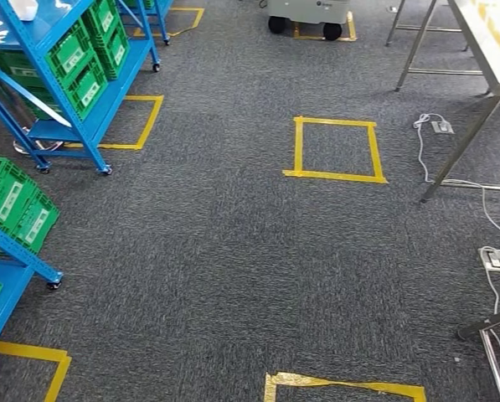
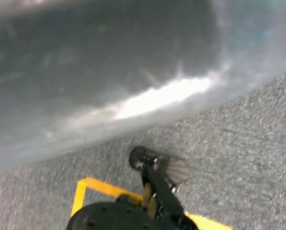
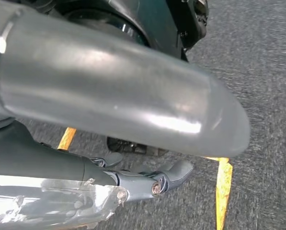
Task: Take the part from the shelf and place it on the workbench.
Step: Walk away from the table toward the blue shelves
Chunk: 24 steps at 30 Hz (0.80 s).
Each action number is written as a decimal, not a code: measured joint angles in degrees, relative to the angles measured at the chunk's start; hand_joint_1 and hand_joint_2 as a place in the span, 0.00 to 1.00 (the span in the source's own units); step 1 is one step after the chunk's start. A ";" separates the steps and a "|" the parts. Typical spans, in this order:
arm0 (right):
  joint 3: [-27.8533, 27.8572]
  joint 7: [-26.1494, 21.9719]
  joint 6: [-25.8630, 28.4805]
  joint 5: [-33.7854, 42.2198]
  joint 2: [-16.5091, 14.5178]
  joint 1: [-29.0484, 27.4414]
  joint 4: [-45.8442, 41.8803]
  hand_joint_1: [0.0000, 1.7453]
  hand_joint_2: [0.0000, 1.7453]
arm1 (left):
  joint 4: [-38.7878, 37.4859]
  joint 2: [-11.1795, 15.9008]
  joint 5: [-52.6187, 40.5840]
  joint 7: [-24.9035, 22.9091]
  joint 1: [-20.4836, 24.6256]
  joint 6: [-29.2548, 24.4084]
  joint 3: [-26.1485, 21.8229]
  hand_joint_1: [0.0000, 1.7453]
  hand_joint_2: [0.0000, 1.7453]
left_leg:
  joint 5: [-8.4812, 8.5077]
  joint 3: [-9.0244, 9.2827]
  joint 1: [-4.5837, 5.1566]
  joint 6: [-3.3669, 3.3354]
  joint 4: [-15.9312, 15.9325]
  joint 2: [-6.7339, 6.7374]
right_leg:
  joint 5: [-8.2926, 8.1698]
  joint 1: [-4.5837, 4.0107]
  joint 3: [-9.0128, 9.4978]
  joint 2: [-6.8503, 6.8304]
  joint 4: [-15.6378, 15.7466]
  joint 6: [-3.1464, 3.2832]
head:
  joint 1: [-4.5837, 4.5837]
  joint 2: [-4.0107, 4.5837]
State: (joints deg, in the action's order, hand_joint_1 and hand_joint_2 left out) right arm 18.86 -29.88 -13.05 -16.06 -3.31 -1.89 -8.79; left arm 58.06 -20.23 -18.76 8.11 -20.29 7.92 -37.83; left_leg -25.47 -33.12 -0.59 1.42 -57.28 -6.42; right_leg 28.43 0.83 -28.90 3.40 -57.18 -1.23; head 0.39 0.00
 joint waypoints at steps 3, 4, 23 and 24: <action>0.00 -0.09 -0.05 -0.01 0.07 -0.13 0.02 0.00 0.00 | 0.10 0.02 -0.03 0.00 0.06 0.10 0.17 0.00 0.00 | -5.22 -4.18 0.22 0.35 -8.96 4.90 | -0.29 -0.21 0.06 -2.79 0.45 0.66 | -0.37 0.00; 0.00 -0.09 -0.07 -0.02 0.08 -0.16 0.02 0.00 0.00 | 0.12 0.04 -0.03 0.00 0.08 0.10 0.23 0.00 0.00 | -6.73 -5.83 0.20 0.45 -12.62 5.52 | -0.25 -0.34 0.04 -3.78 0.44 0.71 | -0.38 0.00; -0.02 -0.57 -0.50 0.16 0.29 0.15 0.28 0.00 0.00 | 0.27 0.02 -4.62 2.05 0.60 1.87 -0.17 0.00 0.00 | 0.13 1.94 0.48 -2.70 1.28 2.87 | 4.37 -0.22 -4.98 -2.73 -11.19 -1.72 | 0.57 0.00; -0.02 -0.58 -0.50 0.16 0.30 0.14 0.30 0.00 0.00 | 0.27 0.02 -4.64 2.05 0.63 1.87 -0.21 0.00 0.00 | 0.13 1.99 0.48 -2.55 1.25 2.16 | 2.34 -0.05 -3.17 -1.22 -6.98 -1.65 | 0.57 0.00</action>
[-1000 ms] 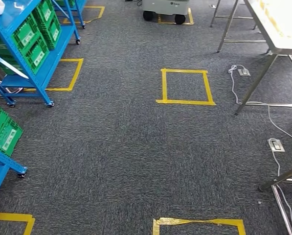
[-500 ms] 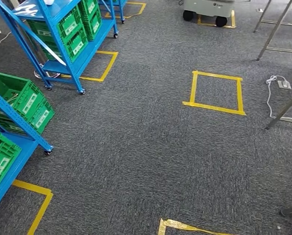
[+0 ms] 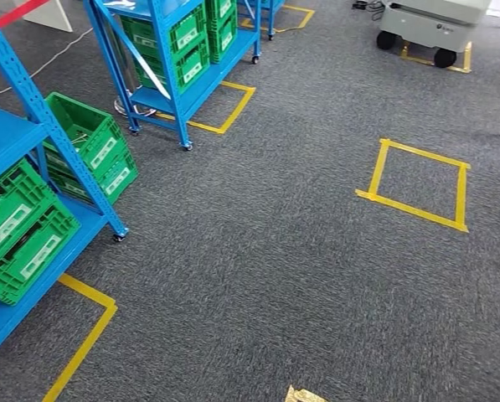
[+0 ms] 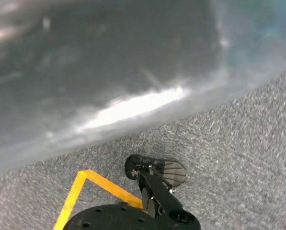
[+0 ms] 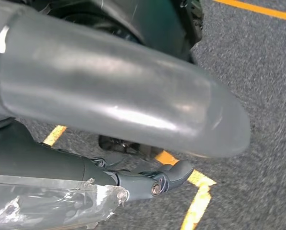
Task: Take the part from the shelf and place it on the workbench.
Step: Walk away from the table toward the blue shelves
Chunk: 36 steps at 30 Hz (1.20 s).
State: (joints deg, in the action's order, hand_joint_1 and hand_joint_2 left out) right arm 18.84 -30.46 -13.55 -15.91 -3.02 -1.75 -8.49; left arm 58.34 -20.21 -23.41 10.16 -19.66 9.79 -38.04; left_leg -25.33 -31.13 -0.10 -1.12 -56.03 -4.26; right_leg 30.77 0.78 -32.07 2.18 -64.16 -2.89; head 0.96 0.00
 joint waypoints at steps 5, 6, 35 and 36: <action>0.00 -0.12 -0.02 0.01 0.00 0.03 0.20 0.00 0.00 | -0.03 0.08 -0.09 0.04 0.02 0.00 -0.19 0.00 0.00 | 0.60 -1.05 -0.26 1.80 -0.12 -3.10 | -2.30 0.17 2.86 2.23 6.68 0.93 | -0.10 0.00; 0.00 -0.13 -0.02 0.01 0.01 0.03 0.20 0.00 0.00 | -0.05 0.09 -0.11 0.04 0.00 0.00 -0.27 0.00 0.00 | 0.29 -1.40 -0.27 2.11 -0.54 -2.58 | -2.50 0.15 2.96 1.49 6.82 1.34 | -0.18 0.00; -0.57 -0.21 0.16 -1.88 0.03 0.47 0.43 0.00 0.00 | -0.22 0.26 -0.46 0.26 0.52 1.05 -1.37 0.00 0.00 | 0.63 -0.97 -0.14 1.61 -0.06 -2.80 | -2.28 0.02 2.72 2.20 6.43 0.92 | -0.19 0.00; -0.95 -0.02 0.44 -2.66 -0.13 0.68 0.34 0.00 0.00 | -0.28 0.32 -1.50 0.63 0.68 2.24 -2.47 0.00 0.00 | 0.62 -1.18 -0.25 1.97 -0.16 -2.88 | -2.46 -0.02 2.84 1.49 6.55 1.33 | -0.17 0.00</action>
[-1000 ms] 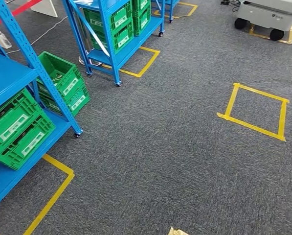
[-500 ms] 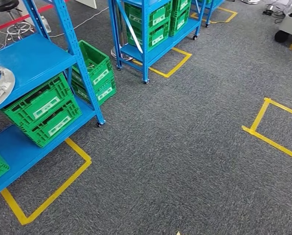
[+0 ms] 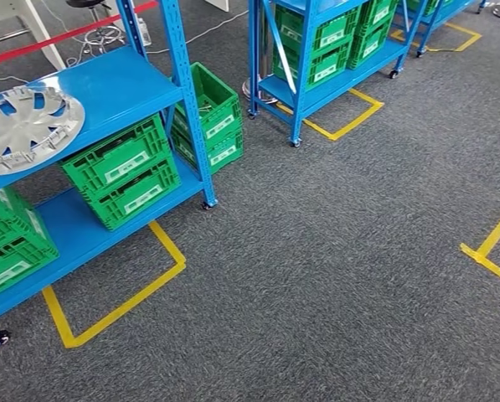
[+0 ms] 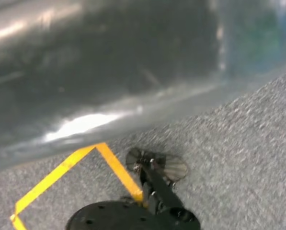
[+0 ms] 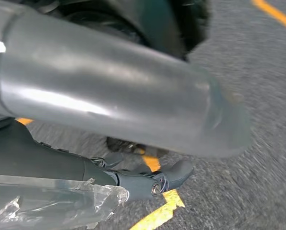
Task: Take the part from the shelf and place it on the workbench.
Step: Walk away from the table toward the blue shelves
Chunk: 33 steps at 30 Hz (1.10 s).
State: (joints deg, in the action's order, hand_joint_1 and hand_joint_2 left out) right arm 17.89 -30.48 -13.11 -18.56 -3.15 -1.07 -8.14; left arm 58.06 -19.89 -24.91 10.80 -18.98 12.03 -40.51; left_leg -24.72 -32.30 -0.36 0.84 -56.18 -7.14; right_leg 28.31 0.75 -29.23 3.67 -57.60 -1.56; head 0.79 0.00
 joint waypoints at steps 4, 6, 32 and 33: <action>-1.00 0.90 0.91 -1.01 -0.80 0.50 -0.30 0.00 0.00 | -0.51 0.16 -4.87 1.72 1.92 3.93 -6.05 0.00 0.00 | -5.62 -4.69 0.20 0.94 -9.60 5.22 | -0.36 -0.14 0.07 -3.35 0.54 1.21 | -0.68 0.00; -1.42 1.00 0.95 -1.10 -0.99 0.50 -0.35 0.00 0.00 | -0.81 0.17 -5.74 1.93 2.69 4.44 -8.30 0.00 0.00 | -7.79 -7.63 0.19 1.17 -15.88 6.32 | -0.23 -0.31 0.05 -5.26 0.53 1.38 | -0.74 0.00; -1.50 -1.71 -0.21 1.92 -0.69 -0.30 -0.39 0.00 0.00 | -4.59 0.37 -11.10 5.68 5.31 4.67 -14.89 0.00 0.00 | -3.24 1.50 -0.06 0.84 -1.63 5.61 | -1.16 0.02 -2.55 -2.90 -1.25 0.38 | -0.24 0.00; -1.47 -1.73 -0.22 1.95 -0.64 -0.33 -0.38 0.00 0.00 | -4.65 0.39 -11.09 5.68 5.33 4.64 -14.80 0.00 0.00 | -4.73 0.32 -0.08 1.07 -4.15 5.89 | -1.14 0.05 -2.51 -3.04 -1.19 0.70 | -0.34 0.00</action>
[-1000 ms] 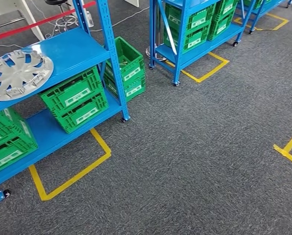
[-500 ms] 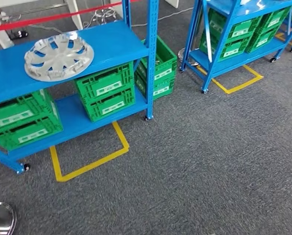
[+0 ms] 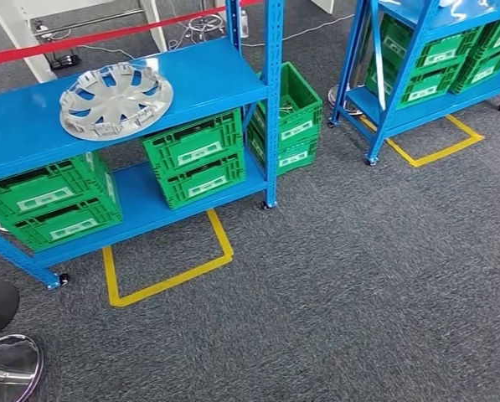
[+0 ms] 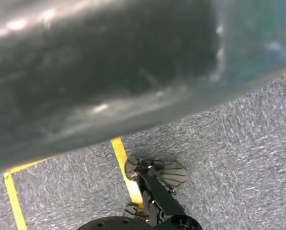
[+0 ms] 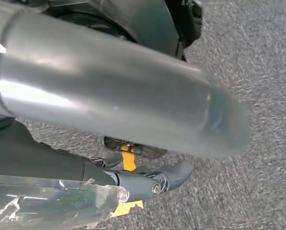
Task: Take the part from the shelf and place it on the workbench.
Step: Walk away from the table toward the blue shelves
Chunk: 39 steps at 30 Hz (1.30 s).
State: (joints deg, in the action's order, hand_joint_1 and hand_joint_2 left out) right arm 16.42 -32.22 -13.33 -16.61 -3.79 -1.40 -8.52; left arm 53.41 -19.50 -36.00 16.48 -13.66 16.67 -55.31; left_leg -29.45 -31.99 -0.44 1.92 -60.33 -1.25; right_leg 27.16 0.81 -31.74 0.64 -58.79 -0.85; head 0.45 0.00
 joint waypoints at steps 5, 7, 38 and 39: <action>0.02 -0.10 -0.04 0.08 0.07 -0.16 0.10 0.00 0.00 | -0.36 0.01 0.04 0.00 0.00 -0.08 0.20 0.00 0.00 | -3.16 -7.04 0.04 -0.01 -12.26 0.47 | 0.57 -0.40 0.40 -0.50 -0.01 0.73 | -0.13 0.00; 0.03 -0.26 -0.10 0.20 0.08 -0.15 0.19 0.00 0.00 | -0.45 0.01 0.20 -0.01 -0.01 -0.15 0.27 0.00 0.00 | 1.45 -4.36 0.21 -0.67 -5.68 0.61 | 0.94 -0.49 0.87 -0.52 0.00 0.63 | -0.13 0.00; 0.39 -2.77 0.78 -0.69 1.28 1.39 5.02 0.00 0.00 | 1.07 -0.15 9.10 -4.85 -4.07 -5.09 12.83 0.00 0.00 | 1.62 -3.76 0.64 -0.96 -5.30 3.00 | 2.46 -0.29 1.76 -4.37 -0.58 0.38 | -0.43 0.00; 0.39 -2.82 0.78 -0.69 1.28 1.38 5.18 0.00 0.00 | 1.14 -0.17 9.09 -4.94 -4.05 -5.09 12.90 0.00 0.00 | 3.06 -2.51 0.87 -1.21 -1.80 4.54 | 2.99 -0.47 2.08 -4.82 -0.62 0.09 | -0.51 0.00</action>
State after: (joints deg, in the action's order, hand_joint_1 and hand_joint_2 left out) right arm 16.81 -35.04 -12.55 -17.31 -2.51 -0.02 -3.34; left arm 54.54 -19.67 -26.91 11.54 -17.70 11.58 -42.41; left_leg -26.38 -34.50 0.43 0.71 -62.13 3.29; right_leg 30.15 0.33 -29.67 -4.18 -59.41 -0.77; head -0.07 0.00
